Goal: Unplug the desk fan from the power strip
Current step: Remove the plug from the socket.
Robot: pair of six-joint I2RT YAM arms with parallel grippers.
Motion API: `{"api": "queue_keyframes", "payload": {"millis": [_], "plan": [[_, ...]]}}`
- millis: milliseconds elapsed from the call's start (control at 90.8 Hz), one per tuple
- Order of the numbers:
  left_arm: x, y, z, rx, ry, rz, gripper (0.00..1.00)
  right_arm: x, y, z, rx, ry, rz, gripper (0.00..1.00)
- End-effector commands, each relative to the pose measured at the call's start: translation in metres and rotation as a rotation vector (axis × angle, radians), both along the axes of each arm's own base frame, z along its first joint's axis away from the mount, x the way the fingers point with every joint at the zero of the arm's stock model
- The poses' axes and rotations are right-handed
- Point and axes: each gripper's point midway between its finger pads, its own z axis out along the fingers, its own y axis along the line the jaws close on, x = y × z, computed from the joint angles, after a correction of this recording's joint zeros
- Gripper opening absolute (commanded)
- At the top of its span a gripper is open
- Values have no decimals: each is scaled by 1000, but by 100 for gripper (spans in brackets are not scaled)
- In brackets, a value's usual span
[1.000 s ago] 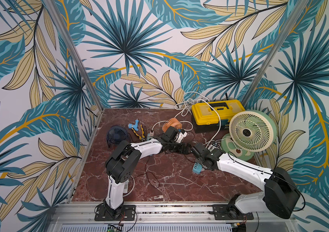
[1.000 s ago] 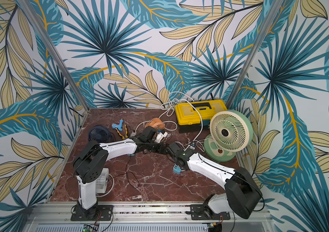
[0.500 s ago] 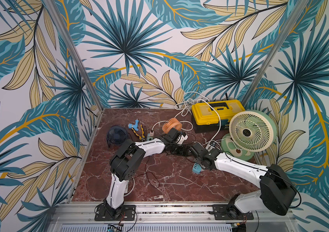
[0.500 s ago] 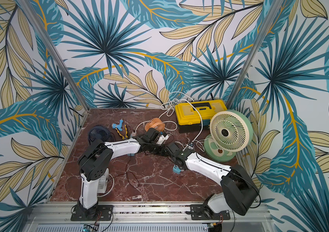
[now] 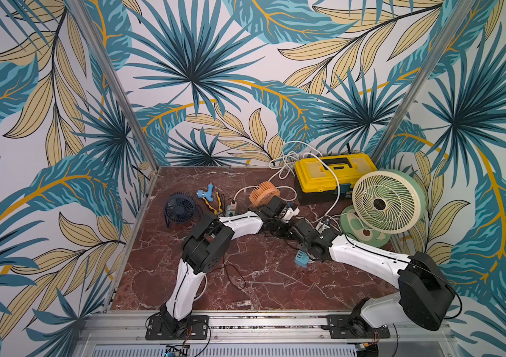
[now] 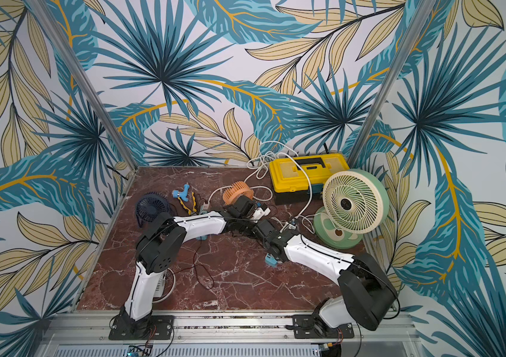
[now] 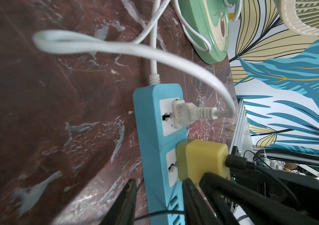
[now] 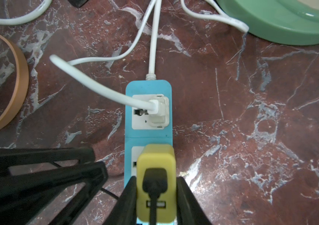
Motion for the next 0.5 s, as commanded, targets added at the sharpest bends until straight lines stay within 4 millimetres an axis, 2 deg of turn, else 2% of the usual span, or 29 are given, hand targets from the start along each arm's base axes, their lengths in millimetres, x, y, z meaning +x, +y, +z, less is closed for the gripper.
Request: {"api": "queue_keyframes", "payload": {"millis": [0, 242, 485], "plan": [[-2, -11, 2, -15, -7, -39, 42, -5, -2, -18, -21, 41, 9, 33], [-5, -17, -17, 14, 18, -54, 42, -4, -1, -21, -22, 41, 11, 33], [-4, -10, -38, 87, 15, -38, 40, -4, -1, -24, -31, 49, 10, 33]]}}
